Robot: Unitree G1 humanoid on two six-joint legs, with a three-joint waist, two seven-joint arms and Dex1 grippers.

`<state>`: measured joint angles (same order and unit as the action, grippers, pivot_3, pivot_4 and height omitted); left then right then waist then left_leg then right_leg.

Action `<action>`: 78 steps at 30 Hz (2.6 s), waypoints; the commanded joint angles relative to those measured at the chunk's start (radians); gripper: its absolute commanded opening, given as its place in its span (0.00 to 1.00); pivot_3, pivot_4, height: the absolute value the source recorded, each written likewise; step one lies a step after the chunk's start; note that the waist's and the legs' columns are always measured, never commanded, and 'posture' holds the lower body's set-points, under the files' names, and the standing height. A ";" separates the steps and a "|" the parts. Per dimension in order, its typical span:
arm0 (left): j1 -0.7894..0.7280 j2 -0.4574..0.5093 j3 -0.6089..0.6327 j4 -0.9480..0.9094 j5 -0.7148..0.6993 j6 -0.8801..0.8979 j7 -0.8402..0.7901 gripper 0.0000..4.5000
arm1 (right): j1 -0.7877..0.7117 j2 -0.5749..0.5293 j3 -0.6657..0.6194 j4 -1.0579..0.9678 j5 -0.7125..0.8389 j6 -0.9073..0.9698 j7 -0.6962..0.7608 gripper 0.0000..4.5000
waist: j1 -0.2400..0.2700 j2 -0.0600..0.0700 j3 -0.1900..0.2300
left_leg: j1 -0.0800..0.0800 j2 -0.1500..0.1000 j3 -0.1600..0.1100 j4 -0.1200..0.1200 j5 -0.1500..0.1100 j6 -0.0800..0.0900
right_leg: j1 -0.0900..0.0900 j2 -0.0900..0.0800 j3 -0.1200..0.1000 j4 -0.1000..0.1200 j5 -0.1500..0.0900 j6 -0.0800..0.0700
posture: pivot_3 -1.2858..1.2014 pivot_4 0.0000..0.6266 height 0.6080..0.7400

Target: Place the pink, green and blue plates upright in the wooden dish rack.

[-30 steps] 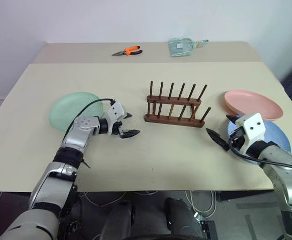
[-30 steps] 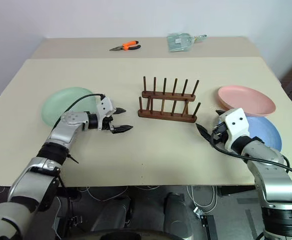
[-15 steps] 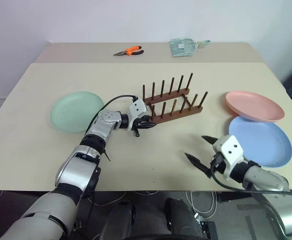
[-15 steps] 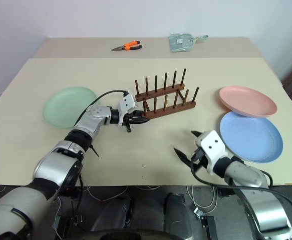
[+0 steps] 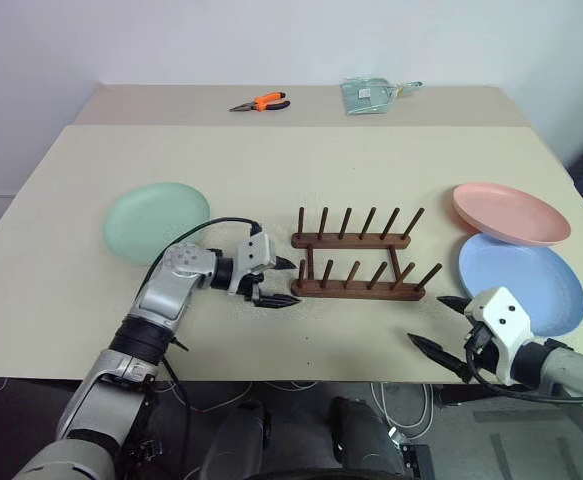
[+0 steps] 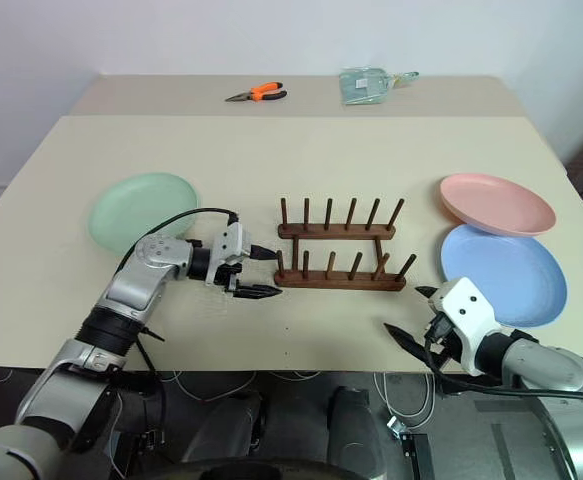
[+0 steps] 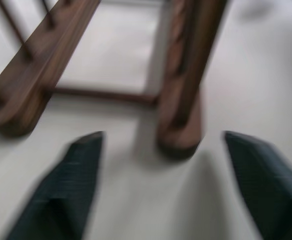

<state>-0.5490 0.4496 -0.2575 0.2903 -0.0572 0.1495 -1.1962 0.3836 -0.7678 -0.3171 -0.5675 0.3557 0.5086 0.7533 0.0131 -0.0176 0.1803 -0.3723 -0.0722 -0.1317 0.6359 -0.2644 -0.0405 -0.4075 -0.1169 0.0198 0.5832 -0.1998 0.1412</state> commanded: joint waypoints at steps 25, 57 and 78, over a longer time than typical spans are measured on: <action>0.047 -0.287 0.054 -0.055 0.047 0.193 0.685 0.24 | -0.616 0.179 0.383 0.545 -0.445 -0.172 -0.344 0.01 | -0.002 0.000 -0.005 | 0.001 -0.001 -0.001 0.005 0.000 0.000 | 0.002 0.000 -0.001 0.002 0.001 -0.001 | 0.52 0.24 1.00; 0.192 -0.148 0.045 -0.518 -0.230 0.277 0.376 0.23 | -0.735 -0.296 0.317 0.909 -0.690 -0.626 -0.268 0.01 | -0.009 0.007 -0.003 | -0.001 -0.001 0.002 0.005 -0.001 0.001 | 0.001 0.000 0.002 0.001 0.001 -0.007 | 0.52 0.24 1.00; 0.187 -0.127 0.093 -0.509 -0.271 0.270 0.391 0.23 | -0.866 0.052 -0.052 0.378 0.493 0.197 -0.124 0.01 | -0.002 0.007 -0.003 | -0.002 -0.001 -0.001 0.006 -0.001 0.002 | 0.002 0.000 0.000 -0.001 0.001 -0.007 | 0.52 0.24 1.00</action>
<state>-0.3654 0.3172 -0.1776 -0.1736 -0.3091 0.4258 -0.8044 -0.4479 -0.7158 -0.3479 -0.1866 0.8233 0.7087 0.6172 0.0112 -0.0102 0.1775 -0.3741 -0.0730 -0.1322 0.6418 -0.2656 -0.0387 -0.4059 -0.1169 0.0197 0.5825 -0.1989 0.1342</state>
